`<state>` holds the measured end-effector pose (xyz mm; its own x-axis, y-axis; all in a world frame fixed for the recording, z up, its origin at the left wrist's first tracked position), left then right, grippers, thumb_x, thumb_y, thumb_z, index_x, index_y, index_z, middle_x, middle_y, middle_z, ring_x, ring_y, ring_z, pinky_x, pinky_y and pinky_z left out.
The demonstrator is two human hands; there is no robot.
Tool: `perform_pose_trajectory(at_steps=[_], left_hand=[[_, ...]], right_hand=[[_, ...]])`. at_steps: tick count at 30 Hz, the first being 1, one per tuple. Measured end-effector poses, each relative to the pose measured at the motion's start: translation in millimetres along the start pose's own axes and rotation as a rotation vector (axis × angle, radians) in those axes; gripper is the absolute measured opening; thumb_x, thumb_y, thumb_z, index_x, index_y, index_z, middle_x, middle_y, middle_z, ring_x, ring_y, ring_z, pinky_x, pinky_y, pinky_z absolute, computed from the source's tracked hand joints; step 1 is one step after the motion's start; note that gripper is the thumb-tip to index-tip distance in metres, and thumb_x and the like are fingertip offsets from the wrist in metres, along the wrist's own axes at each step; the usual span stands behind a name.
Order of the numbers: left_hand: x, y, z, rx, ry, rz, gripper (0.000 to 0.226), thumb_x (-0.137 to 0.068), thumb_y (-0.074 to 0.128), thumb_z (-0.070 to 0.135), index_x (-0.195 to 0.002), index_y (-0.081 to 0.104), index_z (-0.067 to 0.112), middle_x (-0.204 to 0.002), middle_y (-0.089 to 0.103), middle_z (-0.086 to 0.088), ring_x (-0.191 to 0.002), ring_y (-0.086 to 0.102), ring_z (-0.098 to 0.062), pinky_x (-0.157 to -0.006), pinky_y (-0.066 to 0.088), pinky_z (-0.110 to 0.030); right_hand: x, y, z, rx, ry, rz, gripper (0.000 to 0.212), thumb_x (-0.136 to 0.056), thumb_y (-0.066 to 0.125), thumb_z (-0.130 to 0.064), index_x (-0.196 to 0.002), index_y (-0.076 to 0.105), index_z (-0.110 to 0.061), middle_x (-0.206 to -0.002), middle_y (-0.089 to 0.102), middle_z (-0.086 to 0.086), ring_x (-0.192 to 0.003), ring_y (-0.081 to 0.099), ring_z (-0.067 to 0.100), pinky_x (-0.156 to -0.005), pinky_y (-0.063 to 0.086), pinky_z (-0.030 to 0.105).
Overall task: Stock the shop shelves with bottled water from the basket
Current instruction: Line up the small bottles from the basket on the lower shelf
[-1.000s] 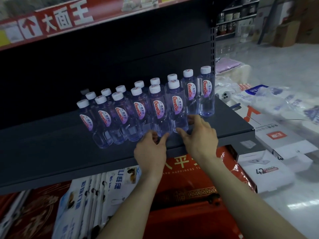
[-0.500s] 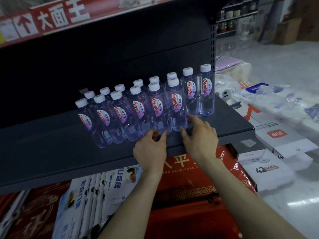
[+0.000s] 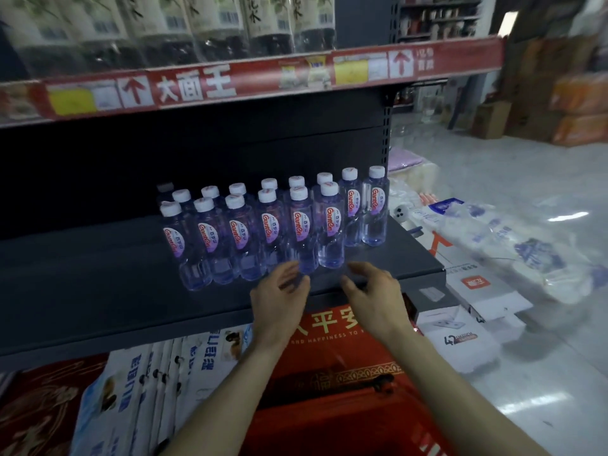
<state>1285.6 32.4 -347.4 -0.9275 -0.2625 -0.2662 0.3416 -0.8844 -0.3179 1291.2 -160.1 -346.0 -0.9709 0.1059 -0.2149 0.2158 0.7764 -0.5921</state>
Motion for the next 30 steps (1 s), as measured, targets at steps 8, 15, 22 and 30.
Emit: perform_pose_trajectory(at_steps=[8,15,22,30], left_hand=[[77.6,-17.6,0.8,0.006,-0.077,-0.263,0.014,-0.094,0.071,0.029,-0.106,0.077,0.033,-0.101,0.076,0.021,-0.095,0.065,0.015,-0.086,0.048,-0.016],[121.1,-16.6,-27.8,-0.587,0.058,-0.623,0.025,-0.091,0.063,0.043,-0.113,0.072,0.035,-0.109,0.075,0.013,-0.101,0.071,-0.011,-0.088,0.06,-0.035],[149.4,-8.4,-69.8,-0.83,-0.005,-1.01,0.038,-0.095,0.063,0.05,-0.131,0.064,0.037,-0.126,0.059,0.002,-0.115,0.062,-0.022,-0.1,0.054,-0.041],[180.6,33.5,-138.8,-0.961,-0.14,-1.292,0.046,-0.095,0.066,0.05,-0.138,0.064,0.032,-0.144,0.057,-0.004,-0.131,0.055,-0.026,-0.111,0.047,-0.041]], right_hand=[[64.7,-5.4,-17.9,0.055,0.034,-0.163,0.033,-0.097,0.068,-0.033,-0.127,0.071,-0.019,-0.12,0.075,-0.001,-0.117,0.066,0.017,-0.09,0.043,0.022],[140.7,9.6,31.0,0.103,0.184,-0.222,0.032,-0.095,0.068,-0.029,-0.126,0.072,-0.02,-0.109,0.073,-0.006,-0.11,0.068,0.014,-0.088,0.043,0.019],[218.5,55.0,137.6,0.185,0.624,-0.489,0.037,-0.092,0.069,-0.033,-0.116,0.071,-0.005,-0.111,0.073,0.015,-0.1,0.07,0.031,-0.079,0.056,0.031],[278.5,92.3,192.5,-0.176,1.087,-0.554,0.043,-0.105,0.057,-0.015,-0.143,0.053,0.005,-0.088,0.057,0.005,-0.07,0.054,0.015,-0.056,0.051,0.023]])
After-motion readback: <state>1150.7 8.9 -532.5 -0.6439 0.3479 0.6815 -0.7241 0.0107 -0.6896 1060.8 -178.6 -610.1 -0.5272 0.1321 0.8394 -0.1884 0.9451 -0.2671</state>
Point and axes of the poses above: each hand's wrist, its own x-axis away from the middle knuckle, its own y-axis out of the palm, z = x × y, the point moved 5 cm from there along -x, towards the middle knuckle
